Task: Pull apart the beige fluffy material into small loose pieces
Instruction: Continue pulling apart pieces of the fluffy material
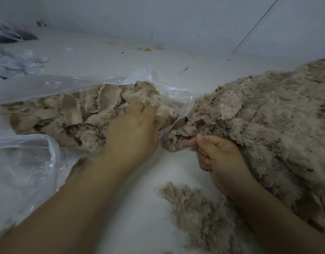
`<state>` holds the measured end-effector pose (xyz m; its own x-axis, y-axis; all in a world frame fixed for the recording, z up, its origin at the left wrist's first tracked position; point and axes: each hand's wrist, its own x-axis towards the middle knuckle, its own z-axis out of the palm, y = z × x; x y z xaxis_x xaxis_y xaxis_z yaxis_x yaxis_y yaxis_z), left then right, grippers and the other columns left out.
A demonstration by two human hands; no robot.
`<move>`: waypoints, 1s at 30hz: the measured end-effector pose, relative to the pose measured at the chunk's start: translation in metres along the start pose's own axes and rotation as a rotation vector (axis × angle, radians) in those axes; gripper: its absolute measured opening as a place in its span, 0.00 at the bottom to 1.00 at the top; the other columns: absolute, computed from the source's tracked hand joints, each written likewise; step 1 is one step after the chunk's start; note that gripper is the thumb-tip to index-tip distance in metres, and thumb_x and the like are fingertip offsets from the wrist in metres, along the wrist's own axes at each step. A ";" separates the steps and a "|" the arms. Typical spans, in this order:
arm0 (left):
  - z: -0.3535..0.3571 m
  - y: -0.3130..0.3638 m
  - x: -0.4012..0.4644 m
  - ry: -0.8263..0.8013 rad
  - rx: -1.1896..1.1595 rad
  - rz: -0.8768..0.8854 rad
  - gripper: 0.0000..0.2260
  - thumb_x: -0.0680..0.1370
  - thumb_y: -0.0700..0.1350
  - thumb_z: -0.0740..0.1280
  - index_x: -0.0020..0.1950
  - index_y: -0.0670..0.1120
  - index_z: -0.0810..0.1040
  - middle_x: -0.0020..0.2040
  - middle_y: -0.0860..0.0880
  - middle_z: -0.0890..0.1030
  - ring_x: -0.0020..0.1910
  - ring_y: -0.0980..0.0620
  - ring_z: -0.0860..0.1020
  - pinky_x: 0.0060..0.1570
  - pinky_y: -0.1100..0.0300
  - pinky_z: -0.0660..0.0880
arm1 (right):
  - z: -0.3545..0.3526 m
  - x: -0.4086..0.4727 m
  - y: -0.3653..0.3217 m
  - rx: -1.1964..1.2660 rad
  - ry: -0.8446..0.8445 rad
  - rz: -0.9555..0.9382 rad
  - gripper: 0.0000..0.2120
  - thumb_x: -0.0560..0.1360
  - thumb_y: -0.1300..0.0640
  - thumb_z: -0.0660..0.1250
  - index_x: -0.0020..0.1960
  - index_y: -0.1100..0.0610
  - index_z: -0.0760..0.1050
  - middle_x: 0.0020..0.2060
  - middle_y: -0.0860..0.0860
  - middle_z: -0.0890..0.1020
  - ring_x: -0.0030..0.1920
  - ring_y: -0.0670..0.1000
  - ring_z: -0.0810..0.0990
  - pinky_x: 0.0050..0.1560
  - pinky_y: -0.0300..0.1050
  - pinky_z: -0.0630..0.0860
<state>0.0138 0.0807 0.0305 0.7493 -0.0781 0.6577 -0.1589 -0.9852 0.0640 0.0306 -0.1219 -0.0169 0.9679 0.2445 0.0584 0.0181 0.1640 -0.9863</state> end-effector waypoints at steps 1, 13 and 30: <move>0.004 0.000 -0.001 -0.095 0.017 0.011 0.05 0.76 0.42 0.61 0.46 0.42 0.74 0.45 0.43 0.76 0.32 0.39 0.76 0.25 0.58 0.63 | 0.000 0.000 -0.001 -0.002 -0.001 0.005 0.14 0.77 0.50 0.64 0.40 0.55 0.84 0.23 0.48 0.63 0.23 0.46 0.58 0.23 0.37 0.58; 0.007 0.002 -0.002 -0.192 -0.039 0.077 0.14 0.74 0.49 0.67 0.58 0.48 0.79 0.53 0.47 0.76 0.37 0.43 0.79 0.28 0.57 0.70 | 0.003 -0.001 -0.001 -0.009 0.025 0.022 0.16 0.81 0.57 0.61 0.39 0.54 0.83 0.23 0.48 0.64 0.23 0.45 0.58 0.23 0.37 0.59; 0.016 -0.005 0.018 -0.420 0.160 0.040 0.06 0.77 0.40 0.65 0.52 0.43 0.78 0.59 0.43 0.70 0.52 0.40 0.75 0.39 0.50 0.74 | 0.002 -0.006 -0.005 0.012 0.035 0.057 0.16 0.81 0.58 0.60 0.41 0.55 0.83 0.23 0.48 0.66 0.24 0.45 0.61 0.24 0.36 0.61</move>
<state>0.0378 0.0817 0.0301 0.9456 -0.1395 0.2939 -0.1166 -0.9887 -0.0939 0.0243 -0.1221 -0.0117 0.9755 0.2200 -0.0037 -0.0404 0.1623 -0.9859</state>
